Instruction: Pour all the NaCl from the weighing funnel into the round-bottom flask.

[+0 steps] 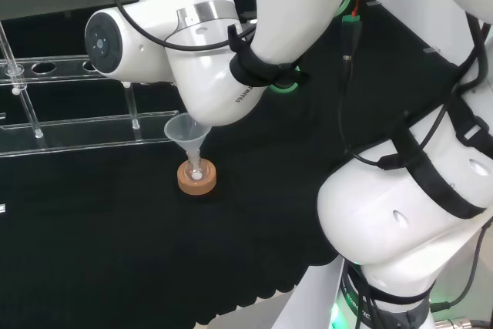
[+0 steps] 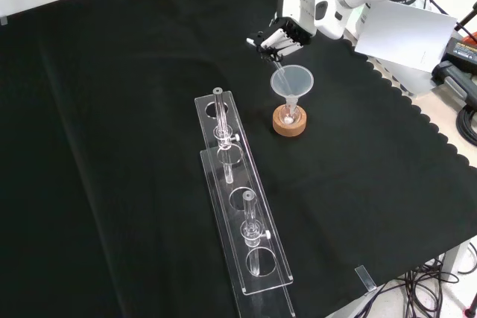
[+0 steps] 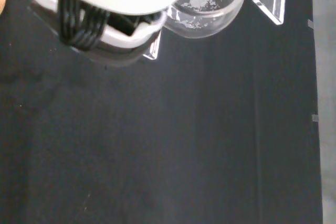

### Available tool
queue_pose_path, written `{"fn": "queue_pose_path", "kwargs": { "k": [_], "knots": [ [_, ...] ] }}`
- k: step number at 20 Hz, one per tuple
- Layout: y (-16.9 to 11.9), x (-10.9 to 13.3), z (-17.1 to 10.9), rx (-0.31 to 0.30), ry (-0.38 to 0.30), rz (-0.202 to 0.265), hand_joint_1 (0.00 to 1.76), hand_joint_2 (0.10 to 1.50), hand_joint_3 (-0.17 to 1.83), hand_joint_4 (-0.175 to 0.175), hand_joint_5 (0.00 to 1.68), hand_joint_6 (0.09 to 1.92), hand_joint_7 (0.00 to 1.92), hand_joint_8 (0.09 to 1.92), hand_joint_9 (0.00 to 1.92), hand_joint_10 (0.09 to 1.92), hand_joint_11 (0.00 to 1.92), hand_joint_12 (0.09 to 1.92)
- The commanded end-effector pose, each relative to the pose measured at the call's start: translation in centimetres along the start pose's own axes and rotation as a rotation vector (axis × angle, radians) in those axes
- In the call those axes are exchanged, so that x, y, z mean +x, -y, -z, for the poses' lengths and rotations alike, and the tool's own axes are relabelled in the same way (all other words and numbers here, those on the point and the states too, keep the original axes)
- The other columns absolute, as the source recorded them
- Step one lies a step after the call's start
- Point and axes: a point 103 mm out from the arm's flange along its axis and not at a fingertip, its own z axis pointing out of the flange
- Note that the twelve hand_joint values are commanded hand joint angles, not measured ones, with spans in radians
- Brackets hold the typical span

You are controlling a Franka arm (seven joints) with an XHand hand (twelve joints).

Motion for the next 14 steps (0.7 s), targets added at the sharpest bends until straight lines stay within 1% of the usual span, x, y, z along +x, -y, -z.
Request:
{"fn": "queue_pose_path", "kwargs": {
  "k": [1,10,12,14],
  "knots": [
    [-0.31,0.15,0.21,0.006,0.029,0.002,1.21,0.63,0.58,-0.122,1.56,0.09,1.62,0.09,1.51,0.09,1.07,0.88],
    [0.08,0.75,0.10,0.038,0.068,0.011,1.21,0.63,0.58,-0.127,1.56,0.09,1.62,0.09,1.51,0.09,1.08,0.88],
    [0.19,0.29,0.44,0.038,0.075,0.006,1.21,0.63,0.58,-0.127,1.56,0.09,1.62,0.09,1.51,0.09,1.08,0.88],
    [0.02,0.00,0.84,0.034,0.080,0.011,1.21,0.63,0.58,-0.128,1.56,0.09,1.62,0.09,1.51,0.09,1.09,0.88]
  ]
}}
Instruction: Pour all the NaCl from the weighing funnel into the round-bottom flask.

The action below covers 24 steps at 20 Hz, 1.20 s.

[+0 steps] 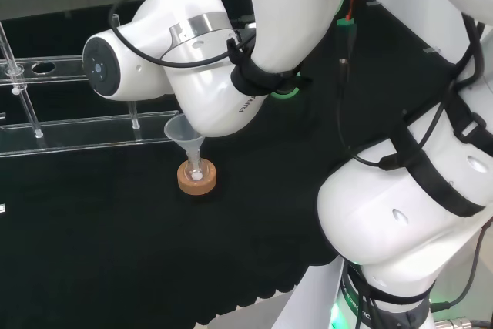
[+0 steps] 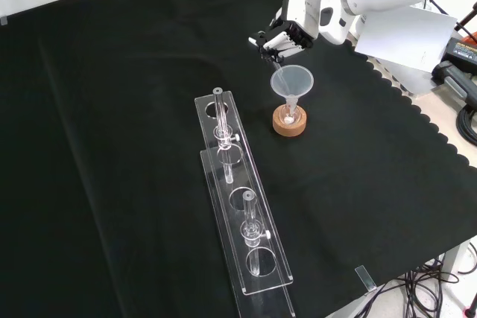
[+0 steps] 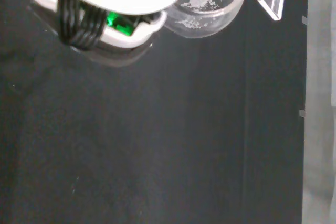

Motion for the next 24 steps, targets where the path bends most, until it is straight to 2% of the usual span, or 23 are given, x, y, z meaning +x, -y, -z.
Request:
{"fn": "queue_pose_path", "kwargs": {
  "k": [1,7,13,24],
  "knots": [
    [-0.1,-0.7,0.7,-0.005,0.014,0.005,1.21,0.63,0.58,-0.128,1.56,0.09,1.62,0.09,1.51,0.09,1.09,0.88],
    [-0.4,-0.5,2.0,-0.028,0.031,0.028,1.21,0.63,0.58,-0.129,1.56,0.09,1.62,0.09,1.51,0.09,1.09,0.88],
    [-0.4,0.0,2.4,-0.034,0.079,0.053,1.21,0.63,0.58,-0.131,1.56,0.09,1.63,0.09,1.51,0.09,1.09,0.88],
    [-0.8,0.2,2.3,-0.041,0.143,0.034,1.21,0.63,0.59,-0.133,1.56,0.09,1.63,0.09,1.52,0.09,1.10,0.87]
  ]
}}
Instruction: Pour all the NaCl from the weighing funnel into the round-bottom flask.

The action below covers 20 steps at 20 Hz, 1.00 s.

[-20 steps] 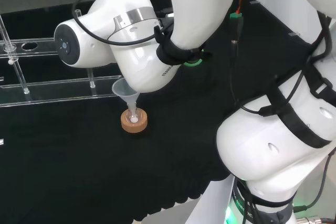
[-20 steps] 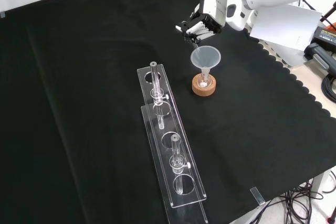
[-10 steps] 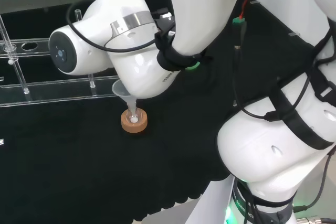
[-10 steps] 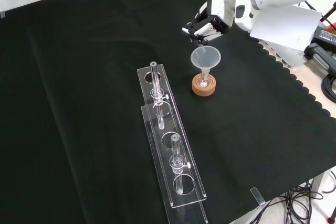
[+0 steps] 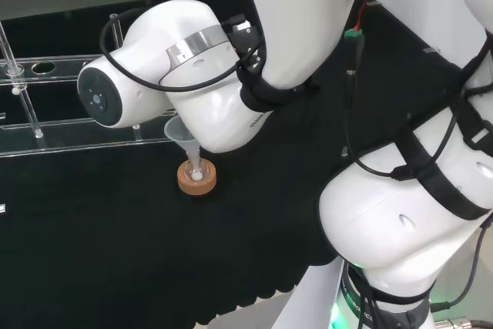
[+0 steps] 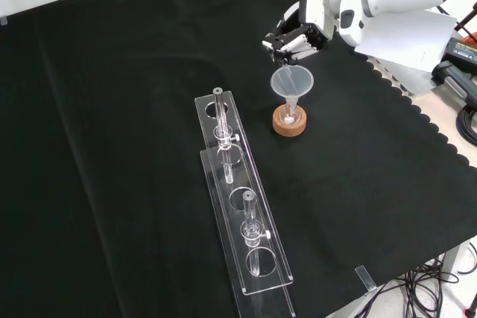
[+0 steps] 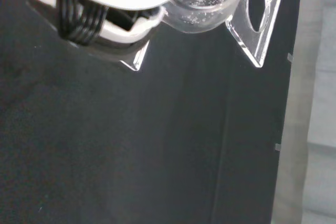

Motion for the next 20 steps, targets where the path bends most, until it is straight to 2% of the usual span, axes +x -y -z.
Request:
{"fn": "queue_pose_path", "kwargs": {
  "k": [1,8,11,15,20],
  "knots": [
    [-0.2,0.3,-0.2,0.010,0.019,-0.004,1.21,0.63,0.59,-0.134,1.56,0.09,1.63,0.09,1.52,0.09,1.10,0.87],
    [-0.3,0.2,-0.1,0.016,-0.015,-0.007,1.21,0.63,0.59,-0.137,1.56,0.09,1.63,0.09,1.52,0.09,1.10,0.87],
    [-0.4,-0.2,0.0,0.013,-0.058,-0.015,1.21,0.63,0.59,-0.138,1.56,0.09,1.63,0.09,1.52,0.09,1.10,0.87],
    [-0.1,-0.8,0.2,-0.004,-0.131,-0.045,1.21,0.63,0.59,-0.139,1.56,0.09,1.63,0.09,1.52,0.09,1.10,0.87],
    [1.3,-1.9,-0.3,-0.027,-0.207,-0.120,1.21,0.63,0.59,-0.140,1.56,0.09,1.63,0.09,1.52,0.09,1.10,0.86]
  ]
}}
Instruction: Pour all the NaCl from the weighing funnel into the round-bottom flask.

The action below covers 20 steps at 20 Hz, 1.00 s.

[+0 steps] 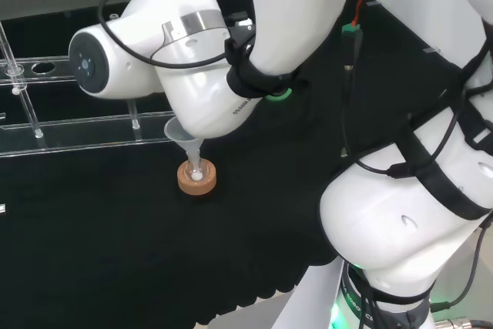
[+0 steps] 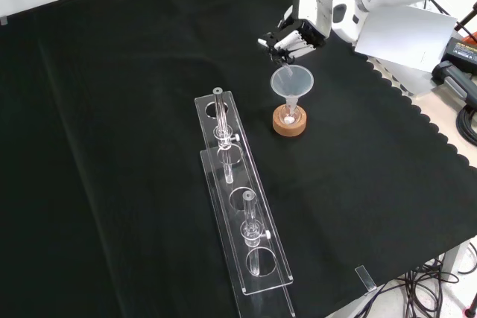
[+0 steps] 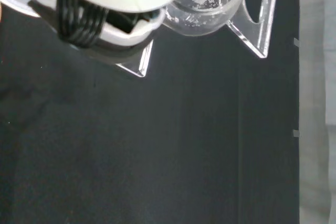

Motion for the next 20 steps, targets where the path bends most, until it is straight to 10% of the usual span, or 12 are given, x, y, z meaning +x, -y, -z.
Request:
{"fn": "queue_pose_path", "kwargs": {
  "k": [1,15,20],
  "knots": [
    [1.1,-1.4,0.0,-0.036,-0.087,-0.069,1.21,0.63,0.59,-0.140,1.56,0.09,1.63,0.09,1.52,0.09,1.10,0.86],
    [2.6,-4.6,-4.0,-0.058,-0.354,-0.343,1.21,0.63,0.59,-0.139,1.56,0.09,1.63,0.09,1.52,0.09,1.11,0.86],
    [1.5,-6.1,-6.6,0.010,-0.498,-0.509,1.21,0.63,0.59,-0.139,1.56,0.09,1.63,0.09,1.52,0.09,1.11,0.86]
  ]
}}
